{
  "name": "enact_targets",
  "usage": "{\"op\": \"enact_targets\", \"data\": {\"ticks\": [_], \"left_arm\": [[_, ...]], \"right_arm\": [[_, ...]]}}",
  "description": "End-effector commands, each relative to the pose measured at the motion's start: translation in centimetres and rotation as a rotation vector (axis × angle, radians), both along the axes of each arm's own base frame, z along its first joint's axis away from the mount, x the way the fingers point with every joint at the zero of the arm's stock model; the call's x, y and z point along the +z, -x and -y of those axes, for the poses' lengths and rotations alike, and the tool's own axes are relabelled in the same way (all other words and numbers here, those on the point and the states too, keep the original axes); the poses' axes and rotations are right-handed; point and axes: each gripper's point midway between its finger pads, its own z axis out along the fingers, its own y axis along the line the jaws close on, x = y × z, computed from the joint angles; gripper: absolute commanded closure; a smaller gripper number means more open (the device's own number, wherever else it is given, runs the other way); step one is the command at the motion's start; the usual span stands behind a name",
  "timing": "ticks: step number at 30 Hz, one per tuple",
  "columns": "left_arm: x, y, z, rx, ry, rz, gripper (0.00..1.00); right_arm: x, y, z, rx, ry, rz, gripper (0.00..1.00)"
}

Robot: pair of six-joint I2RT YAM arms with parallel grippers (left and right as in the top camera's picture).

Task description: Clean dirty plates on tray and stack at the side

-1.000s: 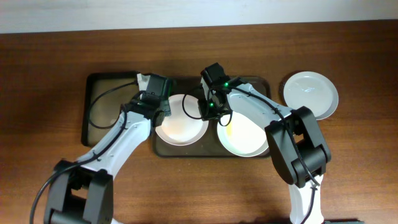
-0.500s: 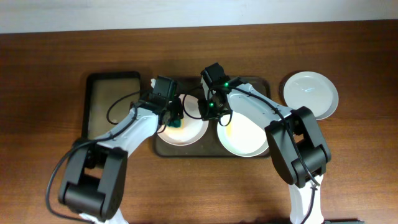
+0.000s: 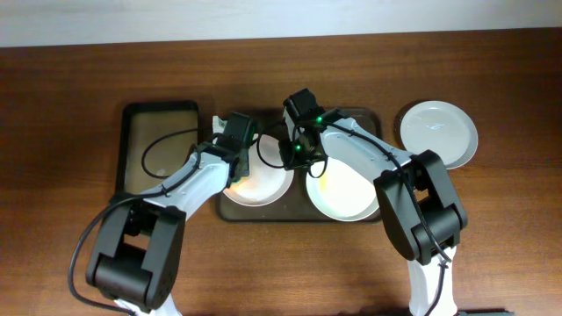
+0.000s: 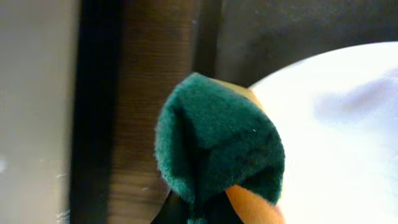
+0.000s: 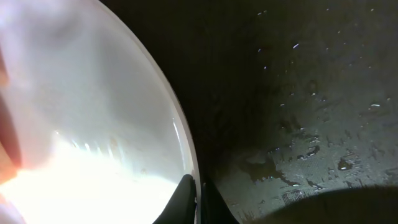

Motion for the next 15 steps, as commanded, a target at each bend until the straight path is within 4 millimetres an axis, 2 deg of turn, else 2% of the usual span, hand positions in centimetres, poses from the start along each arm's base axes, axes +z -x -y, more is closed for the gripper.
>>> {"op": "enact_targets", "data": {"ticks": [1, 6, 7, 10, 12, 15], "left_arm": [[5.3, -0.7, -4.5, 0.098, -0.168, 0.142, 1.00], [11.5, 0.1, -4.8, 0.181, -0.067, 0.288, 1.00], [12.8, 0.5, -4.9, 0.185, -0.046, 0.316, 1.00], [15.1, 1.7, -5.9, 0.201, -0.029, 0.344, 1.00], [15.5, 2.5, -7.0, 0.220, -0.038, 0.329, 1.00], [14.5, 3.6, -8.0, 0.234, -0.023, 0.256, 1.00]], "right_arm": [[-2.5, 1.1, 2.1, -0.009, 0.103, -0.040, 0.96], [-1.9, 0.9, 2.0, -0.009, 0.095, -0.031, 0.96], [-1.4, 0.8, 1.9, -0.009, 0.092, -0.026, 0.96], [0.8, 0.4, 1.4, -0.004, 0.082, -0.005, 0.96], [3.3, 0.0, 0.6, 0.015, 0.069, 0.033, 0.96], [7.5, -0.6, -0.1, 0.046, 0.122, 0.139, 0.96]]}}
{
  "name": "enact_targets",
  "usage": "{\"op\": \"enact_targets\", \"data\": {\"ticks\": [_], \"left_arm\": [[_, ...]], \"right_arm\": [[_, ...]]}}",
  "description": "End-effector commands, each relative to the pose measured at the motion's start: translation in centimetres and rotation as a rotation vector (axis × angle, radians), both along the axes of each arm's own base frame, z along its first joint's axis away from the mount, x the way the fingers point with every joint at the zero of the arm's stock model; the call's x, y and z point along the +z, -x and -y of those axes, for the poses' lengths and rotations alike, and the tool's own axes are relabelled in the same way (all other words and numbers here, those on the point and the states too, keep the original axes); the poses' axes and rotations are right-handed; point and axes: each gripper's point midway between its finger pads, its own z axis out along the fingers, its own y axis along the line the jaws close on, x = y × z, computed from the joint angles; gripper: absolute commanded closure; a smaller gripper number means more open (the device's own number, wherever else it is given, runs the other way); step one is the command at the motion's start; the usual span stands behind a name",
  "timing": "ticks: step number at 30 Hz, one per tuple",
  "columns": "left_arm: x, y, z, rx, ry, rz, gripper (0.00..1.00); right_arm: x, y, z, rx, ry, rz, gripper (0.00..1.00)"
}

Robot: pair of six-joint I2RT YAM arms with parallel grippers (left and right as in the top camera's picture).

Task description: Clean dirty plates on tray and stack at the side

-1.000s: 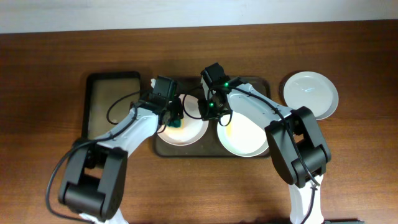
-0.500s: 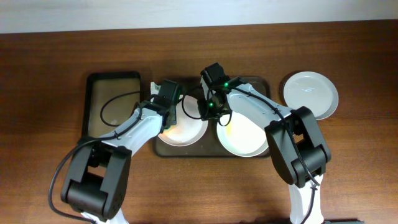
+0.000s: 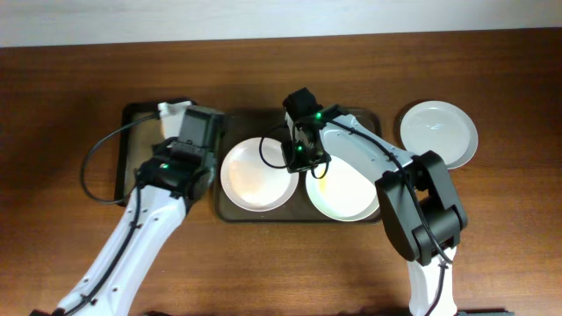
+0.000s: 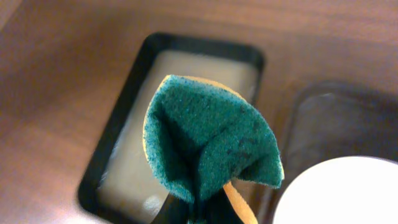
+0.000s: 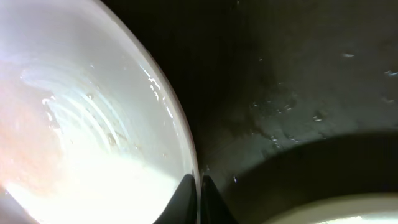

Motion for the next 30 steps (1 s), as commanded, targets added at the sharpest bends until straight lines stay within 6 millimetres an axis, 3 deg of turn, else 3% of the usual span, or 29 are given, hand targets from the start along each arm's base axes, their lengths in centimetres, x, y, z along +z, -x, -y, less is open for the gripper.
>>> {"op": "enact_targets", "data": {"ticks": [1, 6, 11, 14, 16, 19, 23, 26, 30], "left_arm": [[-1.2, 1.0, -1.5, 0.039, 0.047, -0.063, 1.00], [-2.2, 1.4, -3.4, 0.079, 0.137, -0.108, 1.00], [-2.7, 1.9, -5.0, 0.122, 0.184, -0.133, 1.00], [-3.0, 2.2, -5.7, 0.142, 0.195, -0.145, 1.00], [-3.0, 2.3, -5.6, 0.139, 0.202, -0.148, 1.00], [-3.0, 2.3, -5.6, 0.140, 0.202, -0.150, 1.00], [-3.0, 2.3, -5.6, 0.140, 0.202, -0.150, 1.00], [-3.0, 2.3, -5.6, 0.140, 0.202, -0.150, 1.00], [-3.0, 2.3, -5.6, 0.140, 0.202, -0.150, 1.00]], "right_arm": [[8.0, -2.2, -0.8, 0.043, 0.102, 0.248, 0.96], [14.9, -2.2, 0.1, 0.046, 0.439, 0.527, 0.96], [18.9, -0.9, -0.1, 0.068, 0.714, 0.736, 0.96], [22.0, 0.4, -1.0, 0.073, 0.863, 0.893, 0.96], [25.2, 1.6, -2.0, 0.041, 0.975, 1.056, 0.96], [27.9, 2.9, -3.1, 0.057, 1.089, 1.167, 0.96], [28.5, 3.2, -4.7, 0.197, 1.173, 1.151, 0.96], [28.7, 3.0, -5.2, 0.199, 1.168, 1.156, 0.96], [26.9, 2.7, -6.3, 0.270, 1.069, 1.113, 0.96]]}}
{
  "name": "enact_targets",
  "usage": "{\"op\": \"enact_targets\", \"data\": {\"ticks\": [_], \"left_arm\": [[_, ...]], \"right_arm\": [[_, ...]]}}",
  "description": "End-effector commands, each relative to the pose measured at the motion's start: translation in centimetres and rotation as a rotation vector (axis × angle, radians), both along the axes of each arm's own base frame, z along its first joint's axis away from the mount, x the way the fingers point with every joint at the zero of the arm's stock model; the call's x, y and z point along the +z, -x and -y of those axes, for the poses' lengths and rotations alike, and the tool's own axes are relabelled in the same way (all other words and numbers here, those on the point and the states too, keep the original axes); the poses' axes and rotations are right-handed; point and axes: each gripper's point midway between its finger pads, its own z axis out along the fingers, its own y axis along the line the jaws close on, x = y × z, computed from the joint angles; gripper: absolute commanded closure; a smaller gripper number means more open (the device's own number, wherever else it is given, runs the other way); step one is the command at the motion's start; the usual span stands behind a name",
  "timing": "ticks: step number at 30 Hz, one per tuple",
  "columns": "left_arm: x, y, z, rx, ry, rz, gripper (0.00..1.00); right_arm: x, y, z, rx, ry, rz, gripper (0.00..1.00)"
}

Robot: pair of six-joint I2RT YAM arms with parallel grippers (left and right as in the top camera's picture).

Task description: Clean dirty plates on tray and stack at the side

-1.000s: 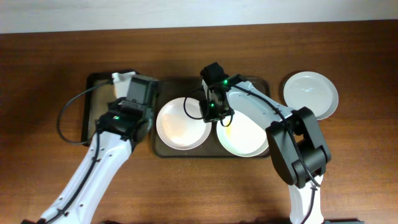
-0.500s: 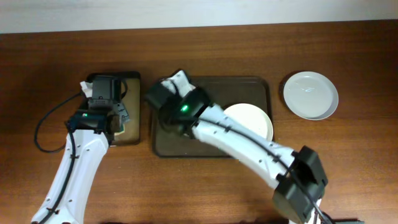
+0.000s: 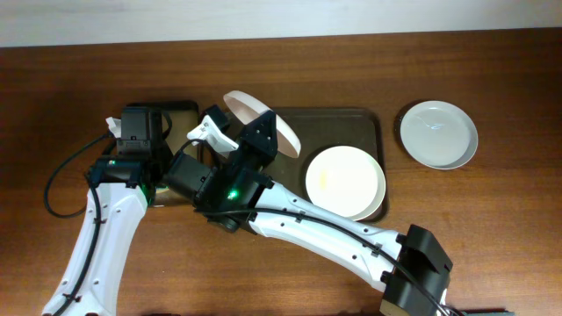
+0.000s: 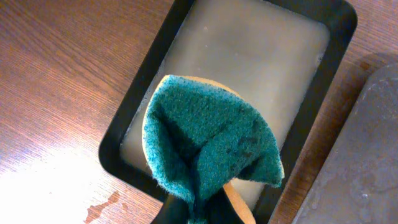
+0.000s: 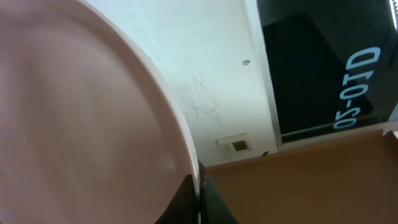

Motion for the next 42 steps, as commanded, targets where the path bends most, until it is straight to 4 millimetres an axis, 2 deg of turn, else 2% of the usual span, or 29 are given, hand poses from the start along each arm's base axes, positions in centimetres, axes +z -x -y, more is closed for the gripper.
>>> {"op": "enact_targets", "data": {"ticks": [1, 4, 7, 9, 11, 13, 14, 17, 18, 20, 22, 24, 25, 27, 31, 32, 35, 38, 40, 42], "left_arm": [[0.0, 0.0, 0.6, -0.010, 0.004, 0.003, 1.00], [0.0, 0.0, 0.6, -0.010, 0.004, 0.003, 1.00], [0.0, 0.0, 0.6, -0.010, 0.004, 0.003, 1.00], [0.0, 0.0, 0.6, -0.010, 0.004, 0.003, 1.00], [0.0, 0.0, 0.6, -0.010, 0.004, 0.003, 1.00], [0.0, 0.0, 0.6, -0.010, 0.004, 0.003, 1.00], [0.0, 0.0, 0.6, -0.010, 0.004, 0.003, 1.00], [0.0, 0.0, 0.6, -0.010, 0.004, 0.003, 1.00], [0.0, 0.0, 0.6, -0.010, 0.004, 0.003, 1.00], [0.0, 0.0, 0.6, -0.010, 0.004, 0.003, 1.00], [0.0, 0.0, 0.6, -0.010, 0.004, 0.003, 1.00], [0.0, 0.0, 0.6, -0.010, 0.004, 0.003, 1.00], [0.0, 0.0, 0.6, -0.010, 0.004, 0.003, 1.00], [0.0, 0.0, 0.6, -0.010, 0.004, 0.004, 1.00], [0.0, 0.0, 0.6, -0.010, 0.004, 0.004, 1.00], [0.0, -0.1, 0.6, -0.010, 0.004, 0.005, 1.00], [0.0, -0.1, 0.6, -0.010, 0.004, 0.007, 1.00], [0.0, -0.1, 0.6, -0.010, 0.004, 0.007, 1.00], [0.0, -0.1, 0.6, -0.010, 0.004, 0.006, 1.00], [0.0, -0.1, 0.6, -0.010, 0.004, 0.005, 1.00]], "right_arm": [[-0.1, 0.3, -1.2, 0.060, -0.031, -0.051, 0.96], [-0.6, -0.1, -1.2, 0.065, -0.060, -0.074, 0.96], [-0.9, -0.7, -0.3, 0.041, -0.075, -0.080, 0.96], [-1.2, -1.3, 1.1, -0.001, -0.101, -0.075, 0.96], [-2.3, -2.0, 2.6, -0.036, -0.149, -0.113, 0.96], [-4.9, -2.8, 3.9, -0.068, -0.277, -0.220, 0.96], [-6.9, -3.2, 4.3, -0.083, -0.372, -0.307, 0.96], [-12.2, -3.5, 4.3, -0.071, -0.650, -0.633, 0.96], [-13.1, -3.4, 4.2, -0.066, -0.714, -0.701, 0.96], [-14.6, -3.4, 4.1, -0.049, -0.948, -0.904, 0.96], [-14.6, -3.7, 4.6, -0.028, -1.109, -1.016, 0.96], [-13.5, -4.1, 5.1, 0.067, -1.278, -1.122, 0.96], [-12.3, -4.3, 5.5, 0.166, -1.382, -1.182, 0.96], [-11.1, -5.3, 7.8, 0.199, -1.493, -1.186, 0.96], [-11.5, -6.4, 12.5, 0.081, -1.553, -1.135, 0.96], [-11.5, -6.5, 13.2, 0.077, -1.554, -1.129, 0.96], [-11.3, -6.4, 15.0, 0.035, -1.467, -1.078, 0.96], [-11.1, -6.4, 17.2, -0.066, -1.284, -0.969, 0.96], [-10.1, -6.5, 19.6, -0.167, -1.100, -0.831, 0.96], [-8.0, -6.6, 21.5, -0.277, -0.971, -0.662, 0.96]]}}
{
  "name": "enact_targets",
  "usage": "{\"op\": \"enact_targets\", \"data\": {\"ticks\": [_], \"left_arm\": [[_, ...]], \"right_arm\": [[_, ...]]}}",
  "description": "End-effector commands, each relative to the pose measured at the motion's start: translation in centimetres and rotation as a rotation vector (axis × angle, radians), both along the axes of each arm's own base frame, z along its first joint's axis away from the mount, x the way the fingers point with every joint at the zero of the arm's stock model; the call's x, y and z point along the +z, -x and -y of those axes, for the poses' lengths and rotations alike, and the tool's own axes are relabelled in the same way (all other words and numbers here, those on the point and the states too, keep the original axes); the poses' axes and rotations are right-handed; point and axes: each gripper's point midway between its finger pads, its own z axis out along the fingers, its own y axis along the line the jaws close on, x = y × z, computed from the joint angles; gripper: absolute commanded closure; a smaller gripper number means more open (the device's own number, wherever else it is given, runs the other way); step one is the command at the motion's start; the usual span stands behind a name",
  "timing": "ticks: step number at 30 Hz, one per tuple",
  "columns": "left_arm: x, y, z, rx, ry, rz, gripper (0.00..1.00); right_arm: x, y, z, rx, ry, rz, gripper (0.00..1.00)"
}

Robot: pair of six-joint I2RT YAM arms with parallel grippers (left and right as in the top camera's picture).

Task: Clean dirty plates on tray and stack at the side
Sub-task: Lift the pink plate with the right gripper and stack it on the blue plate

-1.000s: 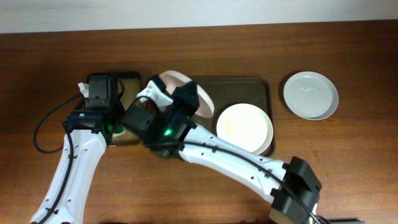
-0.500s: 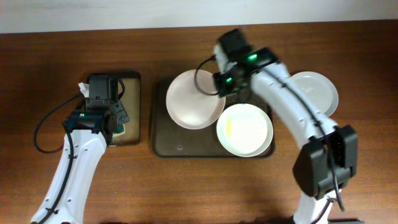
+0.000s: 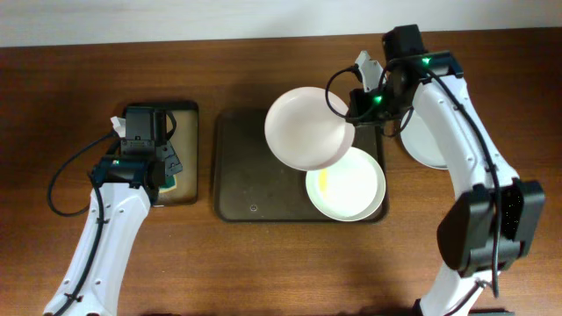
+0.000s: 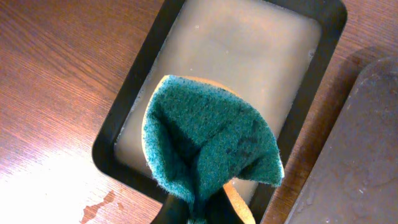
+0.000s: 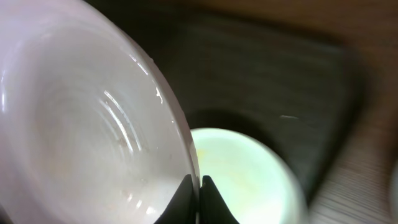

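Observation:
My right gripper [image 3: 353, 112] is shut on the rim of a white plate [image 3: 303, 129], held above the brown tray [image 3: 250, 175]. In the right wrist view the fingers [image 5: 199, 186] pinch that plate's edge [image 5: 81, 124]. A second plate [image 3: 347, 184] with a yellow smear lies on the tray's right half, partly under the held one. One clean white plate [image 3: 421, 149] rests on the table right of the tray, partly hidden by my right arm. My left gripper [image 4: 199, 208] is shut on a green and yellow sponge [image 4: 211, 143] over the black basin [image 4: 249, 56].
The black basin [image 3: 186, 132] stands left of the tray and holds cloudy water. A small wet spot [image 4: 99, 205] marks the wood beside it. A pale wall runs along the table's far edge. Cables trail from both arms.
My right gripper held the plate tilted up at the tray's back left, near the basin; now it holds it over the tray's middle right. The left gripper and sponge barely moved.
The sponge was at the left plate on the tray while my right gripper pinched that plate's rim. Then the sponge was off toward the basin. Later the plate was up and tilted near the basin. Now it hangs over the tray's right part.

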Motion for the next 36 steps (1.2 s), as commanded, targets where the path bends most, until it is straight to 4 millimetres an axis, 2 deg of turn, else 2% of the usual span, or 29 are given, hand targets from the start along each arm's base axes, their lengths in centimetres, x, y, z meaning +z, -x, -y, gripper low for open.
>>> {"op": "enact_targets", "data": {"ticks": [1, 2, 4, 11, 14, 19, 21, 23, 24, 28, 31, 33, 35, 36], "left_arm": [[-0.1, 0.0, 0.0, 0.006, 0.004, 0.003, 1.00], [-0.1, 0.0, 0.0, 0.006, 0.004, 0.003, 1.00], [-0.1, -0.1, 0.0, 0.006, 0.004, 0.001, 1.00], [-1.0, -0.1, 0.1, 0.006, 0.002, -0.024, 1.00], [-1.4, -0.2, 0.1, 0.006, 0.002, -0.035, 1.00], [-1.5, -0.4, 0.1, 0.006, 0.002, -0.035, 1.00], [-1.5, -0.4, 0.1, 0.006, 0.002, -0.035, 1.00], [-1.5, -0.4, 0.1, 0.006, 0.002, -0.035, 1.00], [-1.5, -0.4, 0.1, 0.006, 0.002, -0.037, 1.00], [-1.6, -0.3, 0.1, 0.006, 0.001, -0.040, 1.00], [-1.6, -0.3, 0.1, 0.006, 0.002, -0.040, 1.00], [-1.6, -0.3, 0.1, 0.006, 0.002, -0.040, 1.00], [-1.6, -0.3, 0.1, 0.006, 0.002, -0.039, 1.00], [-1.6, -0.3, 0.1, 0.006, 0.002, -0.039, 1.00]], "right_arm": [[6.2, 0.1, 5.2, -0.197, 0.472, 0.251, 0.96], [7.1, 0.3, 5.5, -0.216, 0.534, 0.287, 0.96], [11.0, 1.1, 6.2, -0.289, 0.772, 0.434, 0.96], [19.4, 3.8, 3.1, -0.368, 1.256, 0.774, 0.96], [20.9, 4.5, 2.3, -0.390, 1.320, 0.835, 0.96], [20.9, 4.5, 2.0, -0.346, 1.345, 0.821, 0.96], [19.9, 3.7, 1.5, -0.368, 1.234, 0.821, 0.96], [17.1, 1.9, 0.4, -0.269, 1.070, 0.748, 0.96], [15.3, 1.2, -0.1, -0.167, 1.007, 0.685, 0.96], [10.3, -0.5, 1.2, -0.111, 0.673, 0.487, 0.96], [7.4, -0.7, 5.0, -0.139, 0.451, 0.313, 0.96], [5.6, -0.5, 8.9, -0.213, 0.269, 0.187, 0.96], [4.4, -0.2, 12.1, -0.288, 0.174, 0.115, 0.96], [3.2, 0.2, 15.3, -0.364, 0.123, 0.060, 0.96]]}}
